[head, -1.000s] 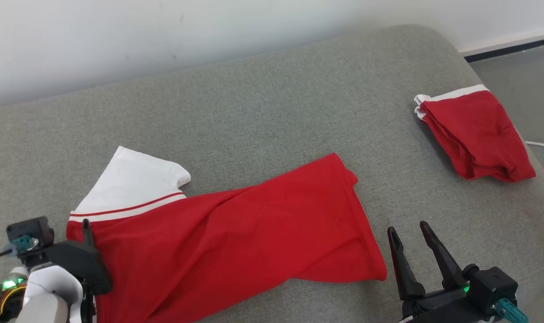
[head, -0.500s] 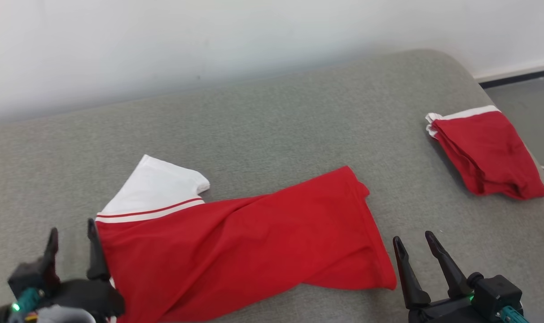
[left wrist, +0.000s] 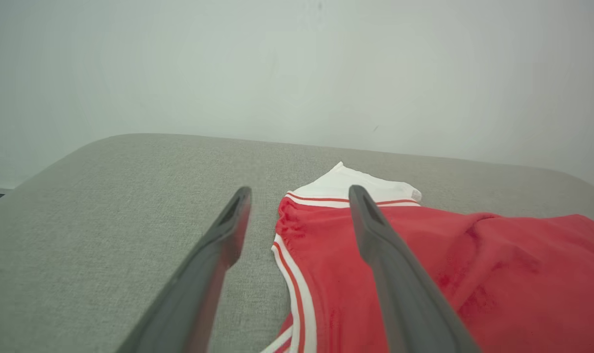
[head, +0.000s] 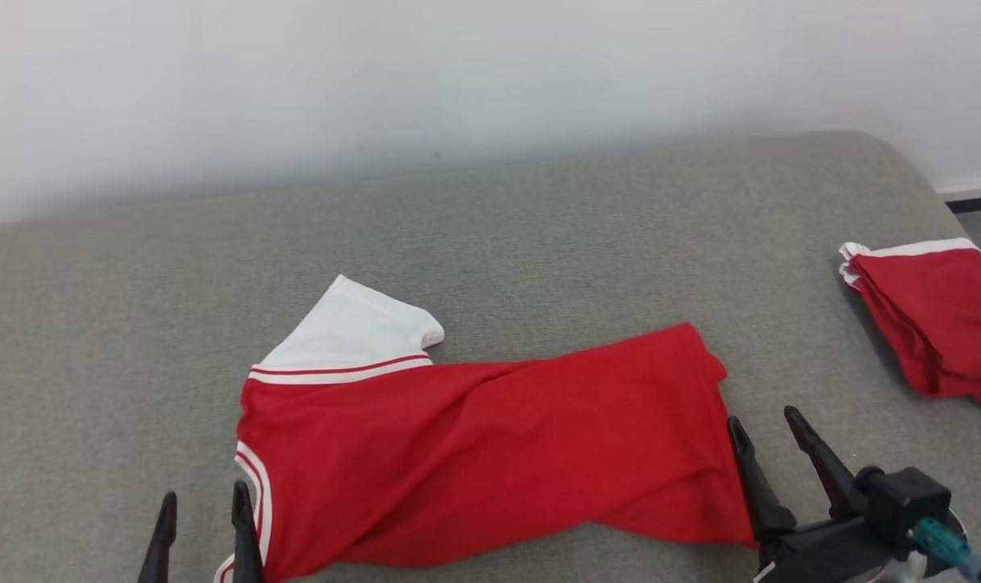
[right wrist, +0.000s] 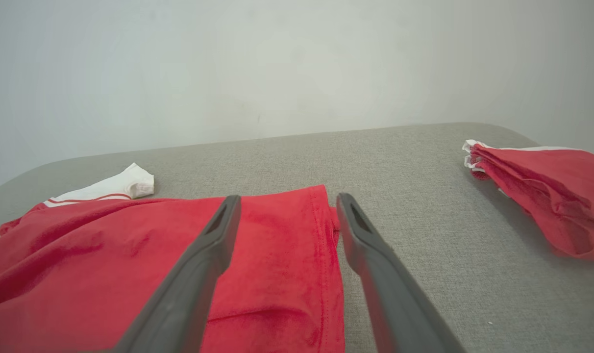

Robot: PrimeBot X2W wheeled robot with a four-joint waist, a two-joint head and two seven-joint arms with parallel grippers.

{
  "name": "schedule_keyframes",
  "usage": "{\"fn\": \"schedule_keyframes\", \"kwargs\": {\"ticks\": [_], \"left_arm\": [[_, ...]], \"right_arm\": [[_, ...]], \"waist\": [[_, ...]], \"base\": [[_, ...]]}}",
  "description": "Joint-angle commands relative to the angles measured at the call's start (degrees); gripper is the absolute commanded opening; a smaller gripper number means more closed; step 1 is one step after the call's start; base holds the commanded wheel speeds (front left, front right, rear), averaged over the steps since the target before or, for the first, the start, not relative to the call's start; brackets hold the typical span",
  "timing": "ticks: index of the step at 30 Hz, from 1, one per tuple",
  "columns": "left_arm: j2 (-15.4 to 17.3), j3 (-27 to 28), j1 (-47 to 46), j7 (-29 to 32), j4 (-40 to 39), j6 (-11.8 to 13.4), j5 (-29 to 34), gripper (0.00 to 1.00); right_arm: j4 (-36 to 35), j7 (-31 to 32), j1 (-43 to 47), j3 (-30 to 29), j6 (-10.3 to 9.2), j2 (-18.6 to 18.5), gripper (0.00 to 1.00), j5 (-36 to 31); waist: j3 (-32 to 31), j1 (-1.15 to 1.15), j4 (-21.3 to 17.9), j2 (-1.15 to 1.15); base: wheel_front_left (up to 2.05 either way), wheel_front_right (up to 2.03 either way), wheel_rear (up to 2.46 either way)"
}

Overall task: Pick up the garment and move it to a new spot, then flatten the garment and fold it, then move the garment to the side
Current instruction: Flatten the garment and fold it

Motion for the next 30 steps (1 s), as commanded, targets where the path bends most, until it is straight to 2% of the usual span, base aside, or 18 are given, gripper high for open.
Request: {"fn": "schedule_keyframes", "kwargs": {"ticks": [1, 5, 10, 17, 20, 30], "left_arm": [[-0.5, 0.2, 1.4, -0.2, -0.5, -0.5, 0.7, 1.0], [-1.4, 0.8, 1.6, -0.2, 0.4, -1.8, 1.5, 1.0], [-2.0, 1.6, 0.3, -0.2, 1.9, -3.0, 2.2, 1.0], [-2.5, 1.1, -1.0, -0.2, 2.7, -4.2, 3.4, 1.0], [-2.6, 0.7, -1.5, -0.2, 2.4, -4.7, 3.7, 1.0], [-2.8, -1.2, -3.2, -0.2, 2.2, -5.9, 4.1, 1.0]], "right_arm": [[0.2, 1.1, -0.9, -0.2, -0.14, -0.6, 1.0, 0.4], [1.5, 6.5, -3.8, -2.0, -0.14, -0.9, 1.0, 3.0], [5.4, 17.5, -8.3, -4.2, -0.14, -1.1, 1.0, 5.3], [10.8, 31.3, -15.4, -7.9, -0.14, 0.2, 1.0, 4.7], [12.9, 35.2, -18.5, -10.1, -0.13, 0.9, 1.0, 4.0], [20.1, 42.2, -27.0, -15.9, -0.13, 1.9, 1.0, 0.6]], "waist": [[-0.5, 0.01, 1.2, 0.0], [-0.7, 0.01, 2.4, 0.0], [-0.5, 0.01, 3.6, 0.0], [1.0, 0.01, 5.4, 0.0], [2.0, 0.01, 6.3, 0.0], [6.3, 0.01, 9.3, 0.0]], "base": [[0.0, 0.0, 0.0], [0.0, 0.0, 0.0], [0.0, 0.0, 0.0], [0.0, 0.0, 0.0], [0.0, 0.0, 0.0], [0.0, 0.0, 0.0]]}}
